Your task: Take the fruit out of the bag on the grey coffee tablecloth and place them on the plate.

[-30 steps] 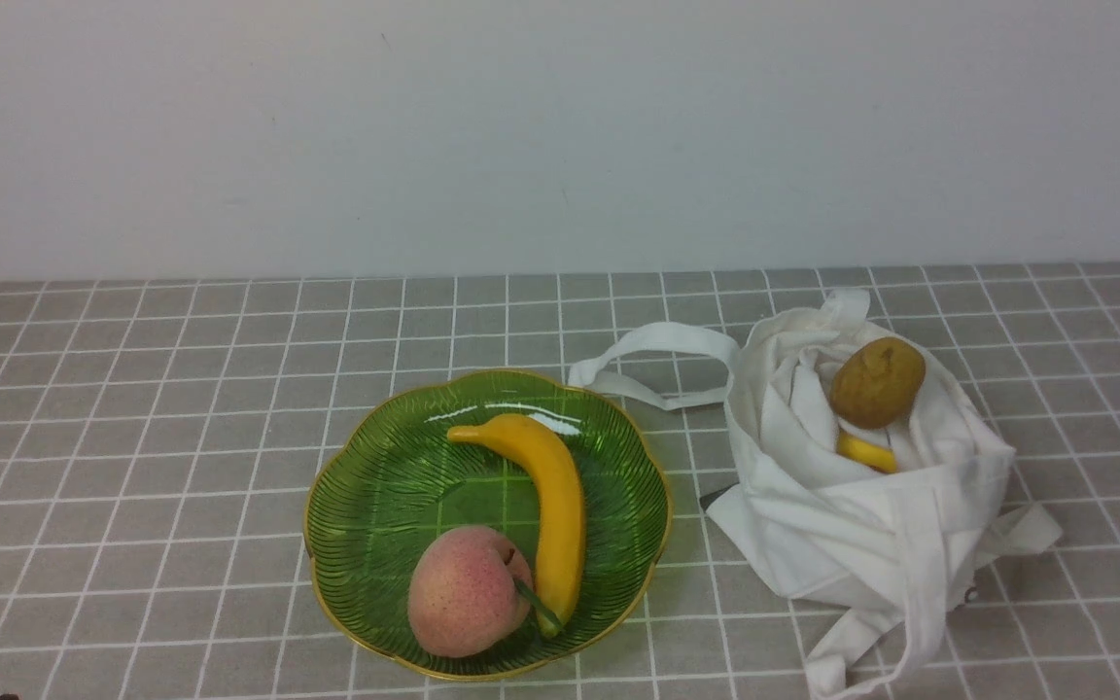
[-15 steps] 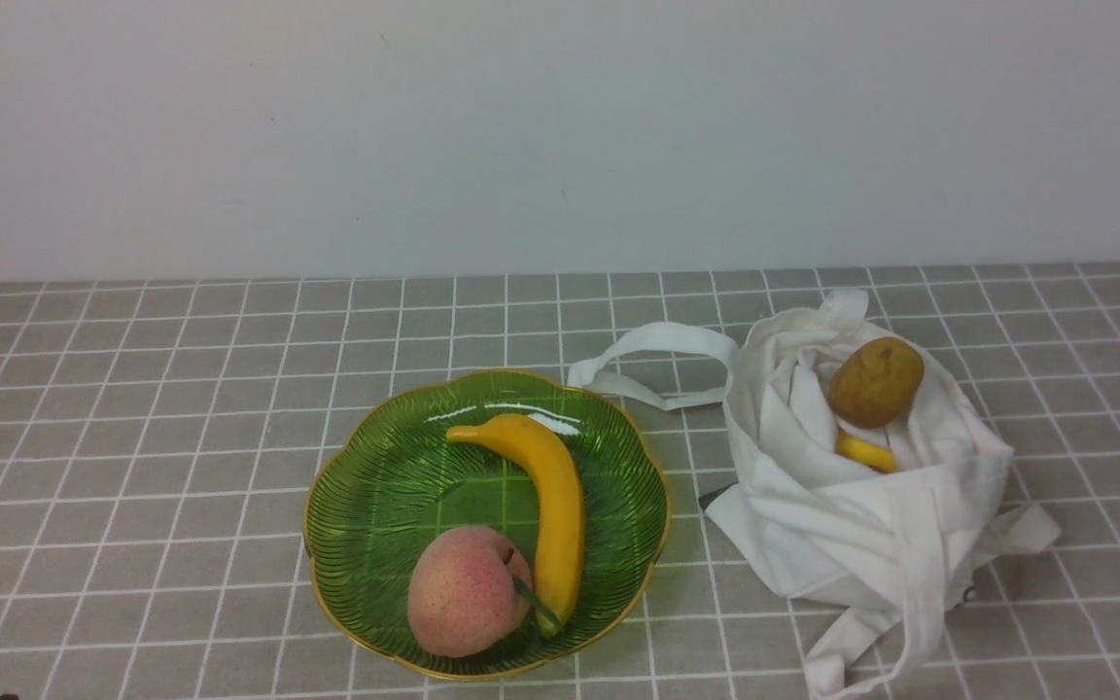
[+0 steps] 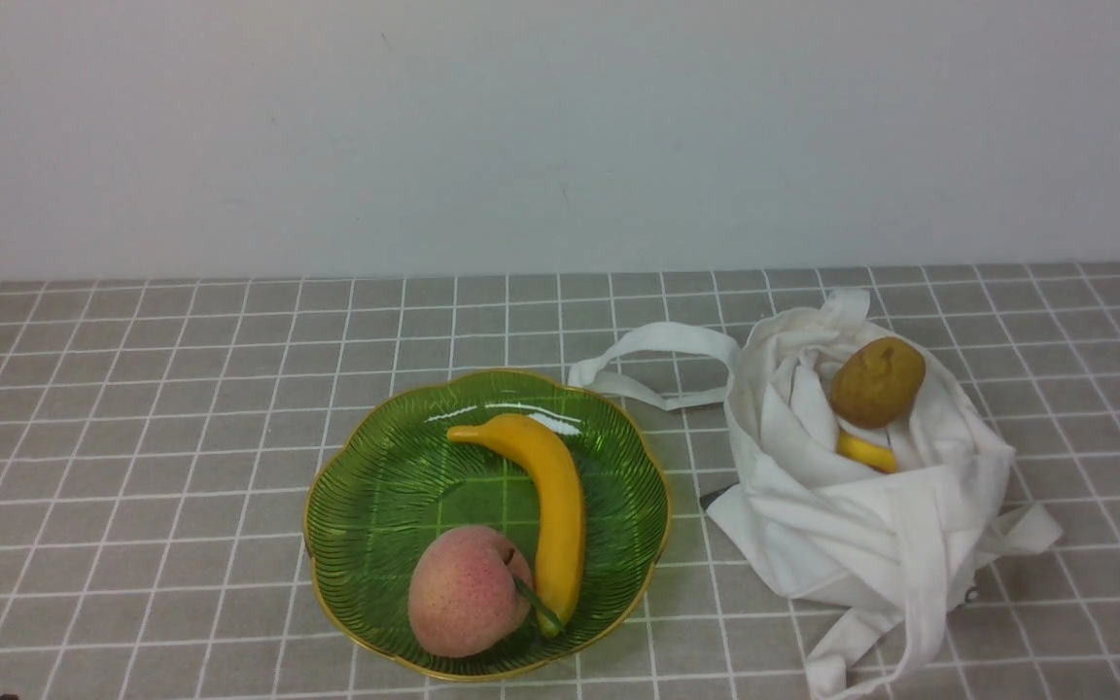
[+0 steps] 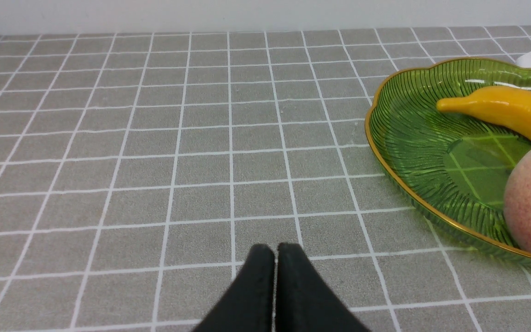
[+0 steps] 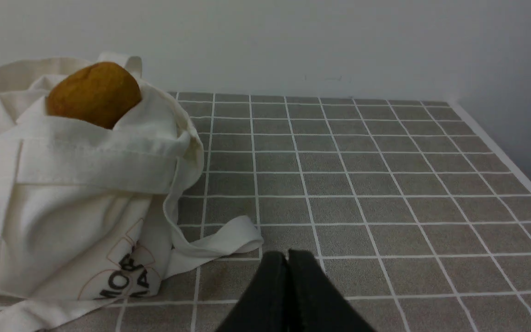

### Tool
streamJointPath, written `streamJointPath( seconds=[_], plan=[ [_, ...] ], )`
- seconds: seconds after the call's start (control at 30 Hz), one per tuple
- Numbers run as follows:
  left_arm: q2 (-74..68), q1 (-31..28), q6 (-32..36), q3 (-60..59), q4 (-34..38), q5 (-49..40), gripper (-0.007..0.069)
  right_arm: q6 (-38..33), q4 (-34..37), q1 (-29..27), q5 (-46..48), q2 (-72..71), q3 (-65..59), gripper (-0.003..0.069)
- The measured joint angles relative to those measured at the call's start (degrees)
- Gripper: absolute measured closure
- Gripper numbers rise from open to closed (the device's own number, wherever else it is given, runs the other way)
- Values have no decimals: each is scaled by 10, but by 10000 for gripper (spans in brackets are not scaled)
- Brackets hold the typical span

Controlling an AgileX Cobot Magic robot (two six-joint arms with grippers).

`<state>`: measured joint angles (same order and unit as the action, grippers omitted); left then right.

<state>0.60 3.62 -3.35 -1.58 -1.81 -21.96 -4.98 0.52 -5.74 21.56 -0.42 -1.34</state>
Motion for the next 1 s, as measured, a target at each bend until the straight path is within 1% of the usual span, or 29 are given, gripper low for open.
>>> streamJointPath(
  seconds=[0.13, 0.23, 0.27, 0.47, 1.0],
  plan=[
    [0, 0, 0, 0, 0, 0, 632, 1, 8, 1, 4, 0, 1, 672],
    [0, 0, 0, 0, 0, 0, 632, 2, 19, 17, 6, 0, 1, 672],
    [0, 0, 0, 0, 0, 0, 632, 2, 21, 30, 6, 0, 1, 672],
    [0, 0, 0, 0, 0, 0, 632, 2, 23, 60, 6, 0, 1, 672],
    [0, 0, 0, 0, 0, 0, 632, 2, 24, 63, 6, 0, 1, 673]
  ],
)
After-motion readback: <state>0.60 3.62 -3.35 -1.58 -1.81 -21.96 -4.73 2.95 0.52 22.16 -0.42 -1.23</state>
